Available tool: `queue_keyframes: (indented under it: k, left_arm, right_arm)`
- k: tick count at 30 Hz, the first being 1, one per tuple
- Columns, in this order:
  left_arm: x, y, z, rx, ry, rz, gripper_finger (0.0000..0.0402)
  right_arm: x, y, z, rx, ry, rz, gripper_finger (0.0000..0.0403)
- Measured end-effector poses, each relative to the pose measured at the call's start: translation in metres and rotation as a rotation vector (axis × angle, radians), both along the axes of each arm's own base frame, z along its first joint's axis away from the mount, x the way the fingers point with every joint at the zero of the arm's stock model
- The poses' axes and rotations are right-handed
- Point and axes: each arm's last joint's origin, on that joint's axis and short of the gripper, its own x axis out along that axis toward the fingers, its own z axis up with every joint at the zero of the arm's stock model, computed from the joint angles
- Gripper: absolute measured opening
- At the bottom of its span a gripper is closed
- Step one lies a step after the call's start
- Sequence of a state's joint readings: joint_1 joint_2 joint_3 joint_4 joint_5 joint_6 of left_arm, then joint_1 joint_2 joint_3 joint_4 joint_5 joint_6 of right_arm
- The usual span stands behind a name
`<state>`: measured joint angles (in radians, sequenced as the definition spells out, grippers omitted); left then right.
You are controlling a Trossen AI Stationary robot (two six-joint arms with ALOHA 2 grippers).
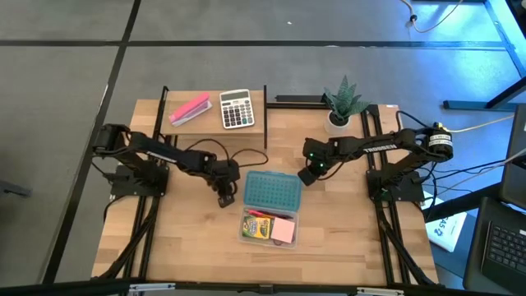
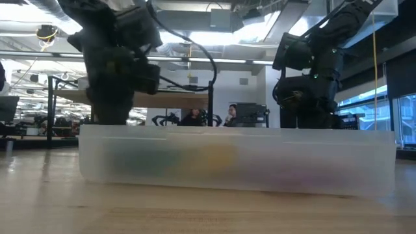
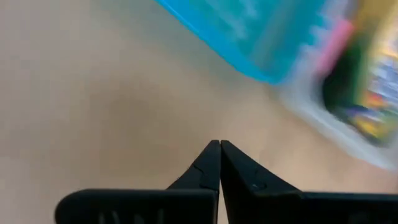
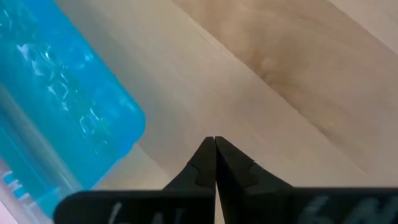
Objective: Pack school essentials
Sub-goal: Close the blue supply box
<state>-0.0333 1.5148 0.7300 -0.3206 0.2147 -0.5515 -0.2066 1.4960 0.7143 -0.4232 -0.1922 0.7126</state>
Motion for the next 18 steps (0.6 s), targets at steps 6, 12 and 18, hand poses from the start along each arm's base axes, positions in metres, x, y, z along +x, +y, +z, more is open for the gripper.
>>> queue_keyframes:
  k: [6,12,18]
  left_arm:
    - [0.002,-0.028,0.010,-0.158,-0.007,-0.036,0.0000]
    - [0.002,-0.036,0.012,-0.164,-0.013,-0.070,0.0003]
    - [0.001,-0.036,0.012,-0.256,0.033,0.005,0.0047]
  right_arm:
    - [0.001,-0.001,0.000,-0.017,-0.013,0.007,0.0001]
    - [0.001,0.000,0.001,-0.011,-0.018,0.020,0.0001]
    - [0.001,0.000,0.001,-0.016,-0.020,0.034,0.0001]
